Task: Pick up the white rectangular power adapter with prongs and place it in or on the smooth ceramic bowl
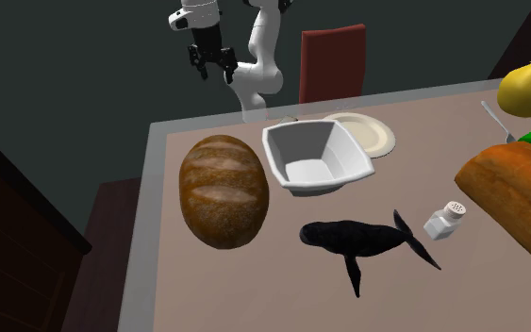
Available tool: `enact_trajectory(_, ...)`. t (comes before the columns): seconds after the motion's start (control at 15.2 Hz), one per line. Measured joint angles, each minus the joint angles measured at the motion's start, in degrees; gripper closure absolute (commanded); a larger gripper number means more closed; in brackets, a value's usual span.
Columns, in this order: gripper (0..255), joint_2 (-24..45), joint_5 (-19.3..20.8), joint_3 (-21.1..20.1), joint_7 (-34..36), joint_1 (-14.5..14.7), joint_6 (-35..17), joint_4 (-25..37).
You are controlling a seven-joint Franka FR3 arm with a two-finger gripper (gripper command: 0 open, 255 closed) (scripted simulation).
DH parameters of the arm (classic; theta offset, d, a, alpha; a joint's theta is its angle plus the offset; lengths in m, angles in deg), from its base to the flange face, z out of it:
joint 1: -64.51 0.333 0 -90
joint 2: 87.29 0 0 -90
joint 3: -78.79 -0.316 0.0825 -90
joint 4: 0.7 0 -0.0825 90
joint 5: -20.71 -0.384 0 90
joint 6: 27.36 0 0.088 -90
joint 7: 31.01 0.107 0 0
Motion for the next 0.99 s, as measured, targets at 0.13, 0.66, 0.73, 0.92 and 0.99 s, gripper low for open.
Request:
enact_trajectory(0.13, 0, -0.01, -0.45, -0.66, 0.71, 0.17, -0.35, -0.24)
enact_trajectory(0.66, 0, 0.27, -7.50, -11.25, 11.90, 2.98, -7.07, -4.50)
enact_trajectory(0.73, 0, 0.55, -8.38, -12.70, 13.40, 3.36, -7.94, -4.73)
enact_trajectory(0.92, 0, 2.01, -10.53, -16.65, 17.37, 4.21, -10.87, -5.20)
enact_trajectory(0.99, 0, 3.33, -11.26, -18.30, 18.95, 4.41, -12.00, -4.63)
